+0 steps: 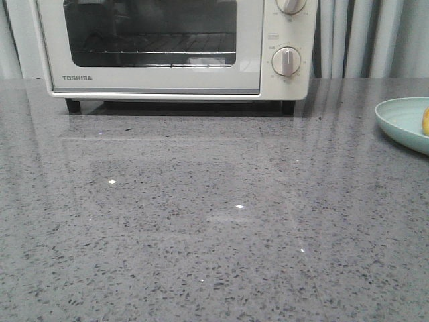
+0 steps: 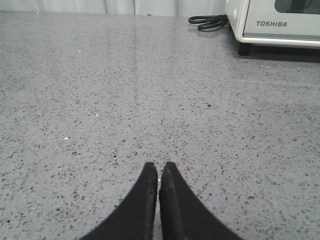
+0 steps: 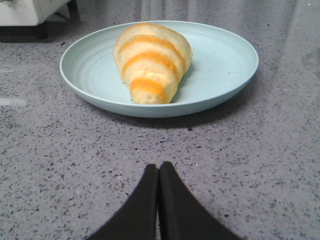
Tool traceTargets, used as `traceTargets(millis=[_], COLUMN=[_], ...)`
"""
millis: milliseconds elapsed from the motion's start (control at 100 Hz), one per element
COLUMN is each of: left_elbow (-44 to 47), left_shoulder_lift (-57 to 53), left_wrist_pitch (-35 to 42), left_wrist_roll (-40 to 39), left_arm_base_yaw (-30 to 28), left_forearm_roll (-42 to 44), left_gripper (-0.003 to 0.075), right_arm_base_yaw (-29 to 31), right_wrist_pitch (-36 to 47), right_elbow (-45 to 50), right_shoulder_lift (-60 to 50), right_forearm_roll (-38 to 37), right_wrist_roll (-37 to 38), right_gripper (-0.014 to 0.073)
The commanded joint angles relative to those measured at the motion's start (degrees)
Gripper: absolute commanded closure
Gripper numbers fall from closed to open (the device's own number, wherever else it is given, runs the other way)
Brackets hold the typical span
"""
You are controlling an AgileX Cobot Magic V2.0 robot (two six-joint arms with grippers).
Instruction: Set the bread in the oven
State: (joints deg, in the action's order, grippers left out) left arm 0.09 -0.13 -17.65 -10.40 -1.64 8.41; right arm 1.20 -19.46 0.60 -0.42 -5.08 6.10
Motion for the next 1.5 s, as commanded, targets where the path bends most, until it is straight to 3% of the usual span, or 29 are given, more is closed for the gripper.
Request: traceTargets(millis=[0, 520, 700, 820, 1010, 1180, 1350, 1490], left_elbow=[1.22, 1.22, 1.22, 1.22, 1.22, 1.22, 1.22, 1.22], left_shoulder_lift=[-1.58, -1.58, -1.58, -1.58, -1.58, -1.58, -1.58, -1.58], left_wrist_pitch=[4.93, 5.83, 6.62, 9.19, 16.38, 22.35, 30.16, 36.53], left_wrist_roll=[-0.39, -0.39, -0.39, -0.39, -0.39, -0.39, -0.39, -0.44], left_arm_base_yaw=[0.17, 0.17, 0.17, 0.17, 0.17, 0.17, 0.17, 0.26], left_forearm_roll=[-0.19, -0.19, -0.19, -0.87, -6.22, -13.29, -20.36, -20.36], left_gripper=[0.0741, 0.0741, 0.0741, 0.0741, 0.0741, 0.0741, 0.0741, 0.0741], right_arm_base_yaw=[-0.24, -0.24, -0.24, -0.24, -0.24, -0.24, -0.24, -0.24], right_wrist_pitch=[1.32, 1.32, 2.82, 12.68, 41.04, 57.97, 57.36, 48.39], right_elbow=[1.4, 1.4, 1.4, 1.4, 1.4, 1.4, 0.49, -1.53], right_shoulder_lift=[-1.06, -1.06, -1.06, -1.06, -1.06, -1.06, -1.06, -1.06], right_forearm_roll=[-0.34, -0.34, -8.28, -7.86, -7.84, -7.84, -7.75, -7.75], right_wrist_roll=[-0.31, -0.31, -0.43, -0.27, -0.27, -0.27, -0.27, -0.01], right_gripper=[0.0641, 0.0641, 0.0641, 0.0641, 0.0641, 0.0641, 0.0641, 0.0641])
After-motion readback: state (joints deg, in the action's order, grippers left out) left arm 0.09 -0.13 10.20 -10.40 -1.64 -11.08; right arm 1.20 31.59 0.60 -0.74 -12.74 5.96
